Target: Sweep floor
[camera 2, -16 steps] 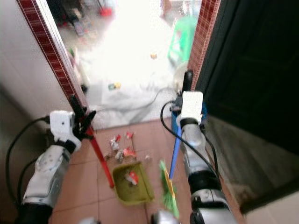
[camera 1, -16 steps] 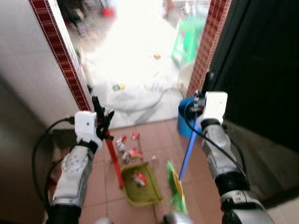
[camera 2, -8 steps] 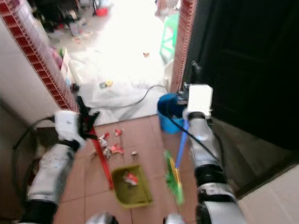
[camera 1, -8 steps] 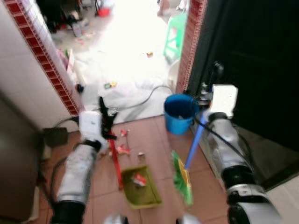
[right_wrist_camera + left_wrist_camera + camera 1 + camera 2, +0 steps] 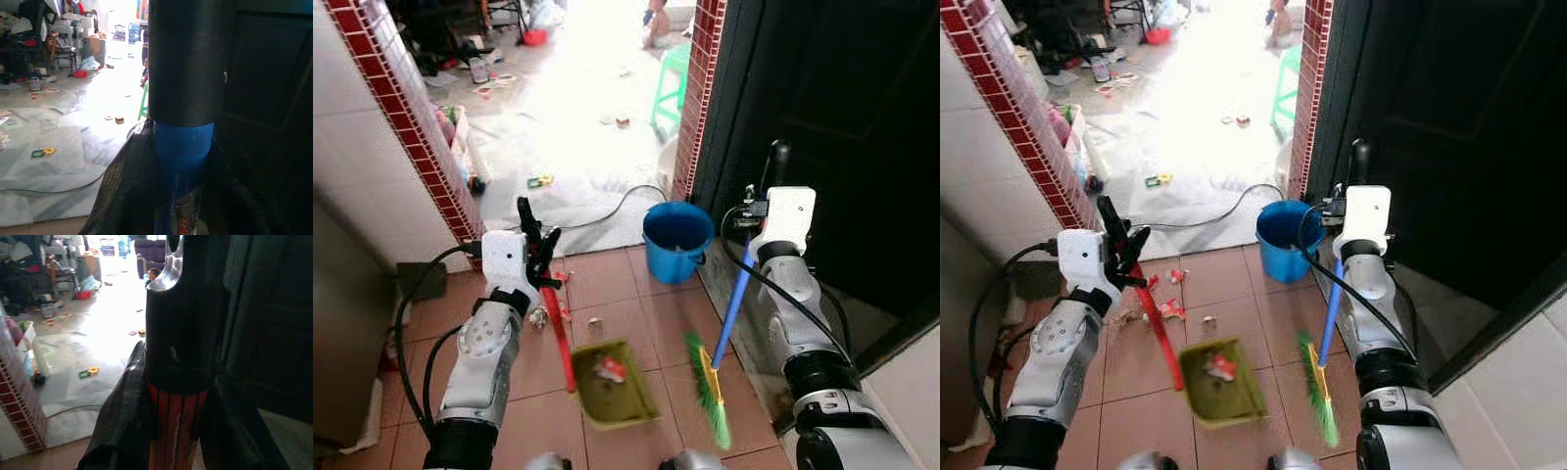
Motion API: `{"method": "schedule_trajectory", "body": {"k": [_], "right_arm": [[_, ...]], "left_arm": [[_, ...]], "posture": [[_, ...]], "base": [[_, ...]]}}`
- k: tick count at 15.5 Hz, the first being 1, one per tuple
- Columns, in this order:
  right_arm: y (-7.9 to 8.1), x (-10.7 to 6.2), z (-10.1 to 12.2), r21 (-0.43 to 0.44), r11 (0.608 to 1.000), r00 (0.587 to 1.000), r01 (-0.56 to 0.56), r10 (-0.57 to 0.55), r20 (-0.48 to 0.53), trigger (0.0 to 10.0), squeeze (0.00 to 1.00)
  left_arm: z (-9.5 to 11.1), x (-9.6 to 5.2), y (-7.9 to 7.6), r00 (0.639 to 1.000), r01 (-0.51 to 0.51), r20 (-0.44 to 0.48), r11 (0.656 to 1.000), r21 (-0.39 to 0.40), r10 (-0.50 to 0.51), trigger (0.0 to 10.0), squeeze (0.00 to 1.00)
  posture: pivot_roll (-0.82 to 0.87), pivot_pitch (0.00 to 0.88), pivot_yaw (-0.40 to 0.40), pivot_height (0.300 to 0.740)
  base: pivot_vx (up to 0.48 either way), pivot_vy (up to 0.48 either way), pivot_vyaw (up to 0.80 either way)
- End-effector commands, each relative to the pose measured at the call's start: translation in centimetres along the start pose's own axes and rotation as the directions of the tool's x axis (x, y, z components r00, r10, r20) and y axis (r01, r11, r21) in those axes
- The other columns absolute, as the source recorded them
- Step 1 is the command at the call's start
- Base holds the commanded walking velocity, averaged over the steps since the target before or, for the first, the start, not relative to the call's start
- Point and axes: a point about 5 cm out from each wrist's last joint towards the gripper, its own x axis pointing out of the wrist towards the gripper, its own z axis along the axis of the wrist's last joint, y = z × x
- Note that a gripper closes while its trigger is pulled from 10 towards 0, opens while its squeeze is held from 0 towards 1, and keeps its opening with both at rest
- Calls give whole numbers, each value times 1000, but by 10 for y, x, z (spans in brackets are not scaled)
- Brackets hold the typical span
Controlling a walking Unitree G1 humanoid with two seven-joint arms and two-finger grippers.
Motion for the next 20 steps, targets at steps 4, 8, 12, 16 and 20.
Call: {"method": "schedule_trajectory", "body": {"k": [4,8,12,16,20], "right_arm": [[-8,4,20,-82,996,993,-36,44,109,10000,0],[-33,-6,1,-112,994,999,5,-1,37,10000,0],[-24,-4,2,-98,995,999,-18,22,39,10000,0],[-10,0,9,-89,994,996,-63,69,63,10000,0],[1,-2,10,-37,994,992,-106,109,70,10000,0]], "left_arm": [[16,4,8,995,-44,88,998,-37,48,10000,0],[44,0,28,971,-128,193,988,-87,143,10000,0],[87,-1,52,893,-256,336,953,-161,297,10000,0],[110,4,51,863,-251,393,945,-211,317,10000,0],[120,12,45,861,-211,419,952,-223,289,10000,0]], "posture": [[-96,0,30,740],[-90,0,22,740],[-72,0,2,740],[-75,0,1,740],[-77,0,5,740]], "base": [[0,0,0],[0,0,0],[0,0,0],[0,0,0],[135,0,-244]]}}
